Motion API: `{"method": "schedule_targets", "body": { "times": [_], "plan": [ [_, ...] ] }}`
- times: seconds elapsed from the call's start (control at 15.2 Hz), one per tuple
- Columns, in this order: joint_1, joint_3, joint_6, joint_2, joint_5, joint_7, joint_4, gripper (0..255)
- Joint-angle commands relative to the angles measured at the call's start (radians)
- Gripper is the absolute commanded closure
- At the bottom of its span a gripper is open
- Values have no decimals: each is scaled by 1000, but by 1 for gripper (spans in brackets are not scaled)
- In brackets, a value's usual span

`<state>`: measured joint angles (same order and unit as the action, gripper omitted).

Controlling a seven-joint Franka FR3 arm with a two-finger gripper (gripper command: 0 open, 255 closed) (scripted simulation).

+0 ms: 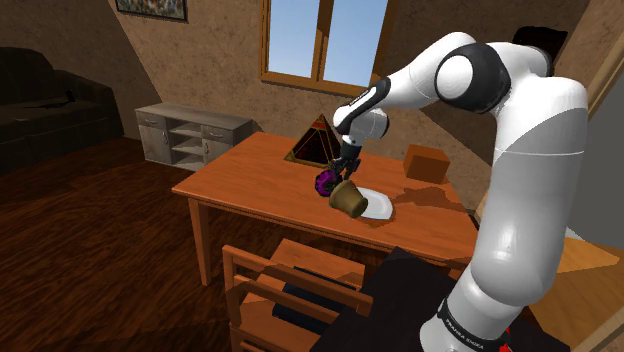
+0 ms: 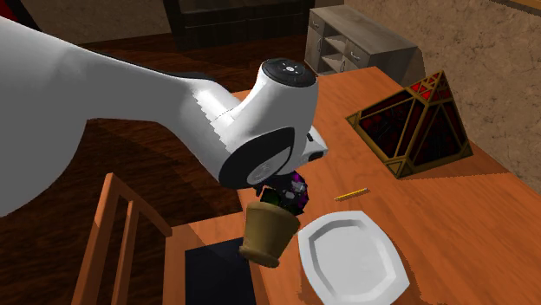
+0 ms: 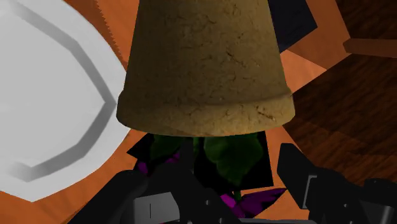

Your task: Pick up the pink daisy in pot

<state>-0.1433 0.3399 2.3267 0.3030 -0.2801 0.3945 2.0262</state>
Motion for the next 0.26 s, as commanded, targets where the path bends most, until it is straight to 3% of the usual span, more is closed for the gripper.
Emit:
{"method": "schedule_targets", "body": {
  "times": [0.0,0.2],
  "plan": [
    [4,4,-21,-18,11,-10,-7,255],
    [5,7,-33,-27,18,-15,-11,255]
  ]
}}
